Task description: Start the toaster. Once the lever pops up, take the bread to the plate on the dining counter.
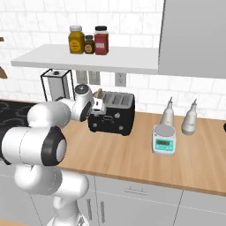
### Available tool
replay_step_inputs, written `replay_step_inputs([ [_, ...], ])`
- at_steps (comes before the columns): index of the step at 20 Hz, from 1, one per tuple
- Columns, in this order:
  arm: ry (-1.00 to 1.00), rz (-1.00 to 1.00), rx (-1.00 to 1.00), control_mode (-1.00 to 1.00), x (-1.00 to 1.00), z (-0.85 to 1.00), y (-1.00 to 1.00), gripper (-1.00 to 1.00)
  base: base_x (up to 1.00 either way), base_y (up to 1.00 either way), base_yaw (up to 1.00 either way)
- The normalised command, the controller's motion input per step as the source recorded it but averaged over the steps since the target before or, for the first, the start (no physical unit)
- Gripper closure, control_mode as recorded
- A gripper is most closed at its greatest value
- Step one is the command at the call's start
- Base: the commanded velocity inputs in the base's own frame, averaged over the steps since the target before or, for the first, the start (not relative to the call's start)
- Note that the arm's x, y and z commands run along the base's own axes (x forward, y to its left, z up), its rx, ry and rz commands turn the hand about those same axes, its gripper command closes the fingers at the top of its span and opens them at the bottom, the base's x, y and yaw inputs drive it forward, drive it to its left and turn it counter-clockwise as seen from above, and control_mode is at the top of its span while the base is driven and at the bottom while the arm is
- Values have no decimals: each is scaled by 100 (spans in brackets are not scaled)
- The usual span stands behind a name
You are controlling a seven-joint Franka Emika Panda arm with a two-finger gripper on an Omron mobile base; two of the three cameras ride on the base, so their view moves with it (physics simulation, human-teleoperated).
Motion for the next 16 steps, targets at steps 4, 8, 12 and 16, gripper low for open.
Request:
replay_step_inputs([
  [4,3,0,0,-100,8,-9,0,-100,0,0,0],
  [8,2,0,0,-100,0,-21,0,-100,0,0,0],
  [12,3,0,0,-100,0,-26,0,-100,0,0,0],
  [16,3,0,0,-100,0,-25,0,-100,0,0,0],
])
